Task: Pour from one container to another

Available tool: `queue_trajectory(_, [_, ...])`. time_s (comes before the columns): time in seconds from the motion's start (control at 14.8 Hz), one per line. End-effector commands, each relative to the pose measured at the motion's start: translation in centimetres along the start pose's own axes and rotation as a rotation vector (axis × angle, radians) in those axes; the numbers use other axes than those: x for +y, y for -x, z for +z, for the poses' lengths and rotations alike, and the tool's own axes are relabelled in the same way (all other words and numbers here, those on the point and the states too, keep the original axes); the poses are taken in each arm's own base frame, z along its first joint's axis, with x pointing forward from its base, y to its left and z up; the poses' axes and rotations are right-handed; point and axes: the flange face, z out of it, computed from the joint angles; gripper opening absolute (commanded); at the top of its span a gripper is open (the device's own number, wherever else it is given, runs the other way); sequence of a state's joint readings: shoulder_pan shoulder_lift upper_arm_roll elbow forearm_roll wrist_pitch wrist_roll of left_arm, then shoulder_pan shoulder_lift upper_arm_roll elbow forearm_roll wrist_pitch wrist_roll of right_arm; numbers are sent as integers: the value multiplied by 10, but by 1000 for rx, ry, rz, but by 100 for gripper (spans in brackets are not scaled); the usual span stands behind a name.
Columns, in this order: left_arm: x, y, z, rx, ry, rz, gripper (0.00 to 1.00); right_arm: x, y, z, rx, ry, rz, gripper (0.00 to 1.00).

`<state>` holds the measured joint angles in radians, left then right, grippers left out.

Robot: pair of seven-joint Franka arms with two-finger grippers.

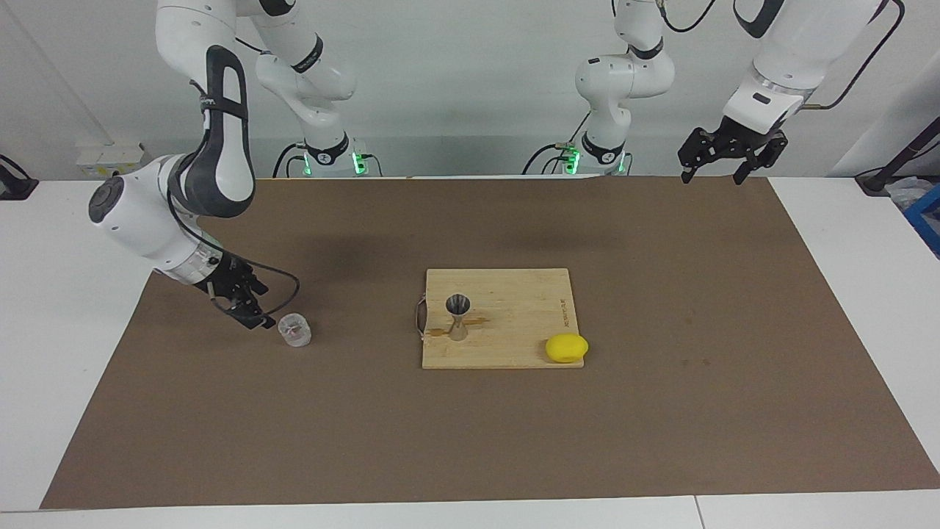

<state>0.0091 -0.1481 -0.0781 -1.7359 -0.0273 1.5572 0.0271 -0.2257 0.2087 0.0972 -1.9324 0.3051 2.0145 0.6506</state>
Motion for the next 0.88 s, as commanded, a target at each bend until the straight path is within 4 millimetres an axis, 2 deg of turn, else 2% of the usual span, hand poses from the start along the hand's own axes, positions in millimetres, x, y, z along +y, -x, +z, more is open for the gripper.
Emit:
queue_trajectory(0.0, [-1,1,0,12,8,-3,100,-6,18,-17,38,45,-256,100])
queue_trajectory(0.2, [-1,1,0,13,8,-4,100,-15,39,-37,84,132,-653,100])
queue_trajectory(0.34, [-1,0,0,14,8,-3,100,-22,57,-44,98,214,-742,100])
queue_trajectory(0.47, [-2,1,0,13,8,-4,100,-35,83,-61,152,286,-816,100])
queue_trajectory(0.61, [-2,0,0,14,8,-4,100,-44,97,-87,166,305,-857,100])
queue_trajectory(0.75, [-2,1,1,11,8,-6,100,-64,127,-114,172,325,-894,100])
queue_trajectory(0.81, [-2,1,1,13,8,-6,100,-68,135,-128,177,323,-901,100])
